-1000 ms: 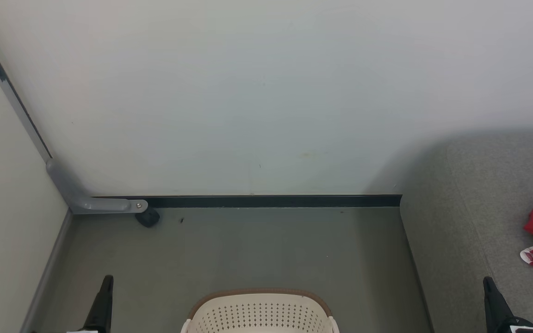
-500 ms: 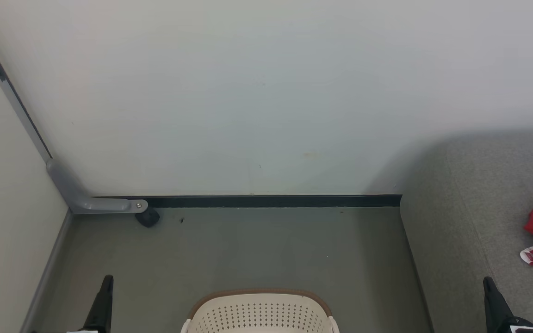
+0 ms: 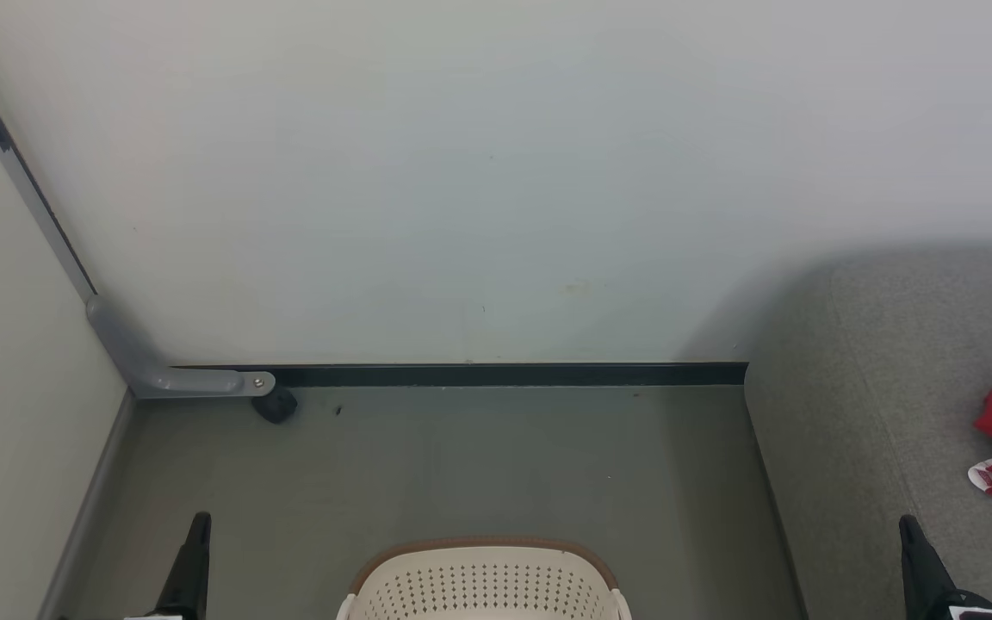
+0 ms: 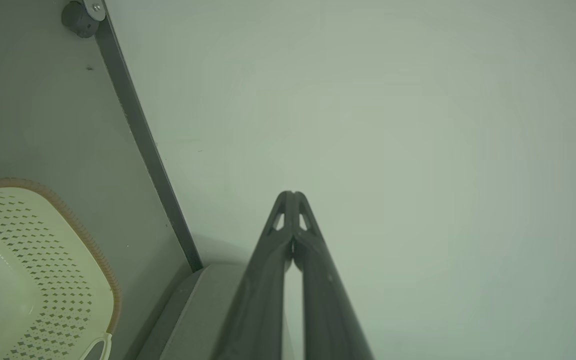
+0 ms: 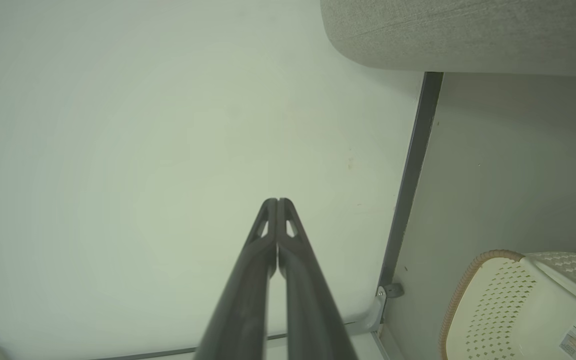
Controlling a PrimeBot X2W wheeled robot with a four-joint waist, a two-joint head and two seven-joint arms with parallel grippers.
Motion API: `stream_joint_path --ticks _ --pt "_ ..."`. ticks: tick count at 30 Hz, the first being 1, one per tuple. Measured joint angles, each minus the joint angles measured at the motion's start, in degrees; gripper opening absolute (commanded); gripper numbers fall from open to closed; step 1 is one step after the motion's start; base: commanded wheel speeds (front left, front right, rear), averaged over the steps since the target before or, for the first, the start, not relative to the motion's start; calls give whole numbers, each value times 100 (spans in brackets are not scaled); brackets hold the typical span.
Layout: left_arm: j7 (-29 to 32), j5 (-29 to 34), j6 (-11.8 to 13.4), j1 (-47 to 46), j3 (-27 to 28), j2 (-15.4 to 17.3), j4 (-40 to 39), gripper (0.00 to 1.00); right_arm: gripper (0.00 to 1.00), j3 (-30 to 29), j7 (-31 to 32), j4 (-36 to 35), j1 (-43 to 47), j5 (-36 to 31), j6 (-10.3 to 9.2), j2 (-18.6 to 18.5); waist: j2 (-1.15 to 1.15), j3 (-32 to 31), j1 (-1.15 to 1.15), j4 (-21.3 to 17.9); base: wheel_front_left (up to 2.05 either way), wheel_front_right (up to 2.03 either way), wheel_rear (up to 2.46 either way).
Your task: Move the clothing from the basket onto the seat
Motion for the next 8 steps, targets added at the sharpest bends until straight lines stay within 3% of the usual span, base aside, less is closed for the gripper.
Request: stream_joint_path --ticks 8 --pt "0 0 0 0 0 -1 0 0 0 0 0 0 0 0 -1 0 0 0 0 0 0 0 0"
